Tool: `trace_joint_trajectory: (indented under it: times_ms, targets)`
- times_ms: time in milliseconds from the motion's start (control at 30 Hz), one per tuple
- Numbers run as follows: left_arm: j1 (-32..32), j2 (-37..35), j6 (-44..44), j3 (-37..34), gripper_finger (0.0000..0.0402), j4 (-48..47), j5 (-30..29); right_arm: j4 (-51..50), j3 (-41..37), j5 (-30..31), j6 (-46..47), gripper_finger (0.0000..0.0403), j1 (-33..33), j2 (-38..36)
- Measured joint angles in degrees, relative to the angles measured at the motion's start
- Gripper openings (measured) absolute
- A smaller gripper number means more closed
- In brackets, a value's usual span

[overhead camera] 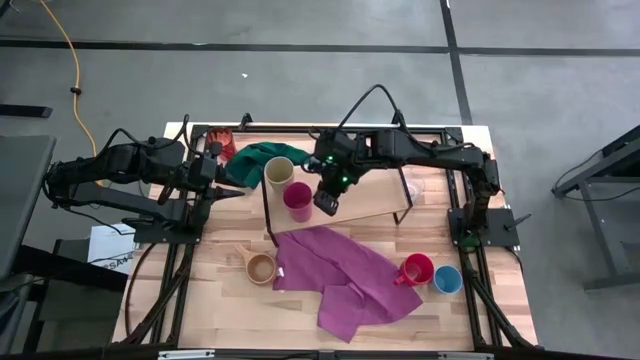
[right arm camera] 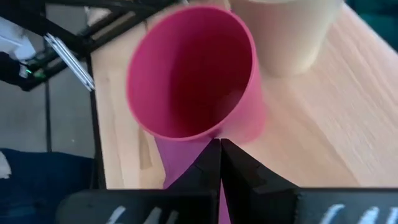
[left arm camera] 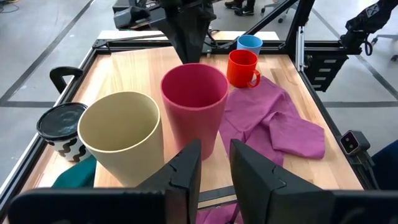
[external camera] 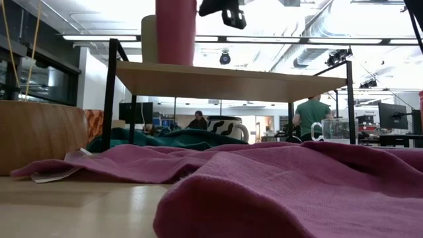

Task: Stack small to large cups/mugs on shelf
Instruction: Adjust the pink cup on the shelf

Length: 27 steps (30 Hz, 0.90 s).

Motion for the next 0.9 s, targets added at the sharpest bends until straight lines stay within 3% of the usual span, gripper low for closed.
trace_joint_trajectory:
  times_ms: [900]
  targets:
    - [0.0,0.0,0.5,0.0,0.0074,0.0,0.9,3.2,0.0,0.0,-0.2,0.0000,0.0,3.2]
